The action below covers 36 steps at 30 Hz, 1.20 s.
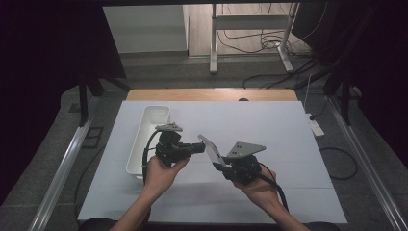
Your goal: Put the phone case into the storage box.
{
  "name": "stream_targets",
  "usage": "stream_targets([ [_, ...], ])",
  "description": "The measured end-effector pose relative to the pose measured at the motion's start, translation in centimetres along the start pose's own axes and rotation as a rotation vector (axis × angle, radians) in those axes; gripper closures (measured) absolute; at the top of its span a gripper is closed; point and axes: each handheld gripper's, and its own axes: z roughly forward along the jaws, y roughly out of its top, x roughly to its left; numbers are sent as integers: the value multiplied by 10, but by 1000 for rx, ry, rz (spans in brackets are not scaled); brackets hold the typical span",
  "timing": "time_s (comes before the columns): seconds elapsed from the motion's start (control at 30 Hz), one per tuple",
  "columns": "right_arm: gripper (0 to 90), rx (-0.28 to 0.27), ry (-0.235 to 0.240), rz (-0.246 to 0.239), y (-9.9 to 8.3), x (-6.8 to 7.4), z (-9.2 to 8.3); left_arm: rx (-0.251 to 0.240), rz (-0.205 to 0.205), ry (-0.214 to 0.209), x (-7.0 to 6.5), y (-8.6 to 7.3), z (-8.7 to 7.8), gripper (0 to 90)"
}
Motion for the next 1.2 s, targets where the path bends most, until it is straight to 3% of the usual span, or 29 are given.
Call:
stream_targets([
  [0.13,508,14,-14,-25,0,4,5,2,17,31,-6,0,1,889],
  [0.27,339,21,-1,-18,-1,5,10,17,38,56,-12,1,5,889],
  [0.43,225,17,-8,-10,-2,6,14,24,40,69,-15,1,7,890],
  [0.77,190,33,-51,-50,-3,11,17,26,45,69,-21,1,9,888],
  [1.0,159,1,-22,-31,-1,10,10,27,53,98,-20,1,7,889],
  [1.2,129,5,-7,-25,-2,6,4,23,44,127,-14,2,2,888],
])
